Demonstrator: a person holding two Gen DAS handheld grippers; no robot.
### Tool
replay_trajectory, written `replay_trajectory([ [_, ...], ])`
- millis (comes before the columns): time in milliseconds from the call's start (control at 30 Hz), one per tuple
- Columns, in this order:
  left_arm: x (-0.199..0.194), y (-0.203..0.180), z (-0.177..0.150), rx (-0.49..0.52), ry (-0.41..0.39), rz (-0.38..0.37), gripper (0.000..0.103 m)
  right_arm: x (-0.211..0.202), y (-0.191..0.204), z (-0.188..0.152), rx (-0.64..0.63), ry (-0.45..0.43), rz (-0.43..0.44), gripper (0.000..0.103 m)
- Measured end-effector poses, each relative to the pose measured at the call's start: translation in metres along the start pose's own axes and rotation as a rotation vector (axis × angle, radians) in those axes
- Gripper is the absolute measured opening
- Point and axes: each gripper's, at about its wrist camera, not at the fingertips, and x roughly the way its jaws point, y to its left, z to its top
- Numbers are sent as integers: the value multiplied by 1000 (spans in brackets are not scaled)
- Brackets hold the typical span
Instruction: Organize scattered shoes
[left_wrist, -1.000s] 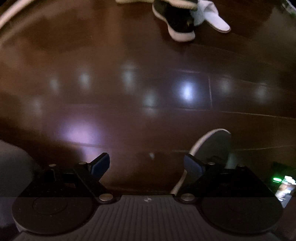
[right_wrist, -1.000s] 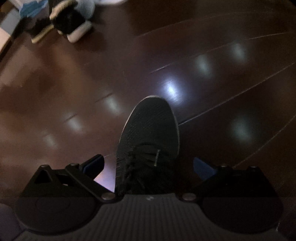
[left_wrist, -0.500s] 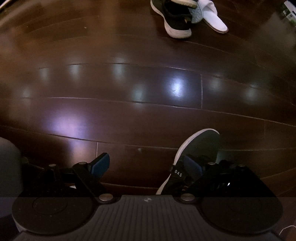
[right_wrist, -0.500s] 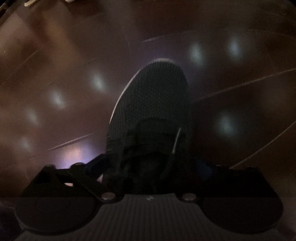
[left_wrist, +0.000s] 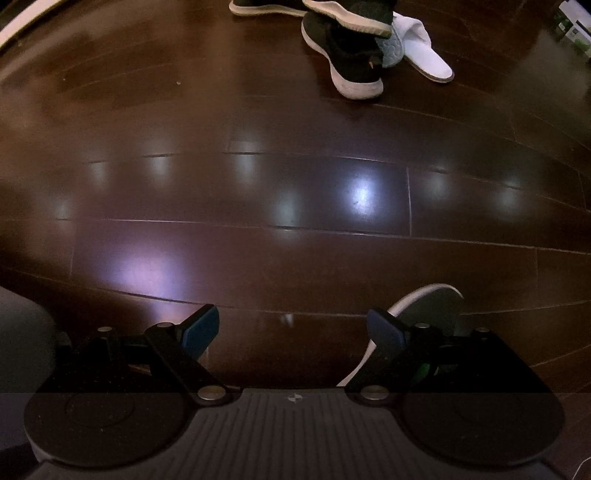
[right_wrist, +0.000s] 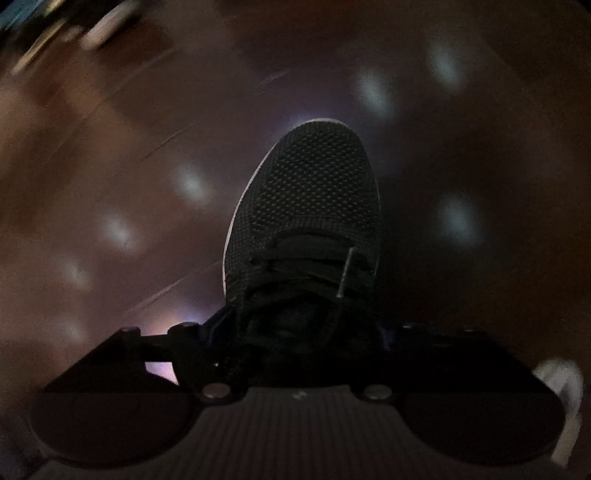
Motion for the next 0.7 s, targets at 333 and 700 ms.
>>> replay_trajectory([
  [333,-2,-5,-11,18,-4,3,91,-8,-87,2,574,-5,67,71],
  [700,0,-10,-16,28,-3,13,91,-11,-143,-2,848,32,175,73],
])
